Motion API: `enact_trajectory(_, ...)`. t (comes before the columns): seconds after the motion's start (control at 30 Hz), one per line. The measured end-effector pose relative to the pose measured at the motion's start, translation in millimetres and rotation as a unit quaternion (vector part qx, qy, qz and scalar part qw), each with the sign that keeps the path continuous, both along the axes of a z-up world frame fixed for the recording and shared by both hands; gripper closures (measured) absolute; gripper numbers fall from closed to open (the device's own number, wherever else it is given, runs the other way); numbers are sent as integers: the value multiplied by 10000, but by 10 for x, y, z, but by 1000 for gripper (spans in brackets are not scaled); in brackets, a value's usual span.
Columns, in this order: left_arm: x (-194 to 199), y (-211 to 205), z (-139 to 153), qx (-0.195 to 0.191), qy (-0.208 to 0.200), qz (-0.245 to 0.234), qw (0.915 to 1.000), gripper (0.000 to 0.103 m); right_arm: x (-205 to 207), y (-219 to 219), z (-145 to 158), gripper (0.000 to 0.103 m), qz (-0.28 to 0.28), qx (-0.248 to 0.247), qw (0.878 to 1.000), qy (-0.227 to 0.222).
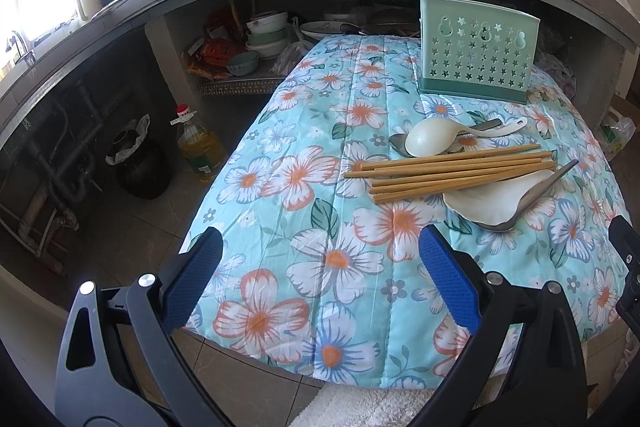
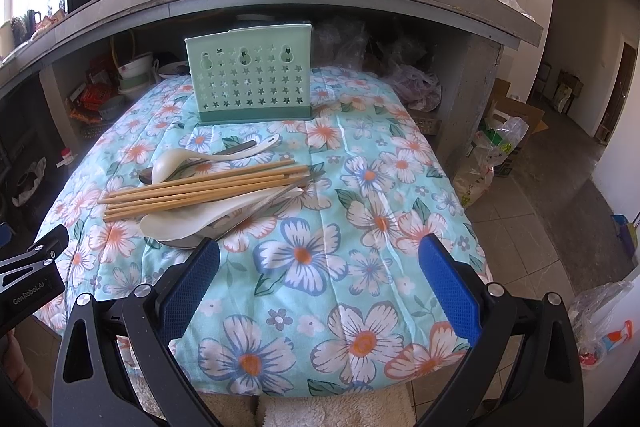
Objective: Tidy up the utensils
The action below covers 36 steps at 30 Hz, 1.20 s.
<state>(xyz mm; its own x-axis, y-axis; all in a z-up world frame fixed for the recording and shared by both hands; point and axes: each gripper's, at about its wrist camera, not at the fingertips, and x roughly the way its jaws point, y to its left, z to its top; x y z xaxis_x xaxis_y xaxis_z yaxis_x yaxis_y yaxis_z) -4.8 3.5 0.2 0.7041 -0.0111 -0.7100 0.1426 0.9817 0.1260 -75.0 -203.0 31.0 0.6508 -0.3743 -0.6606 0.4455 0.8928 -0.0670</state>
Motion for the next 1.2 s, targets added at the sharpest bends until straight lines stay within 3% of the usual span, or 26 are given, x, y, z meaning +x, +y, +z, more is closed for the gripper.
enact_trajectory(0.6,75,-50,-9,-51,95,-129,9999,8,1,-20,2,6,-31,-14,10000,-52)
enact_trajectory(0.87,255,-211,-147,-88,545,-694,9961,9,-18,-100,-78,6,-122,75,9998,-149)
enact_trajectory(1.0,316,-293,-212,-8,498,-782,9957,8,0,-144,-175,6,-125,142,9998,-40)
enact_trajectory(1.2,499,-350,-404,-103,887,-787,9929,8,46,-180,-266,6,-43,156,9999,40)
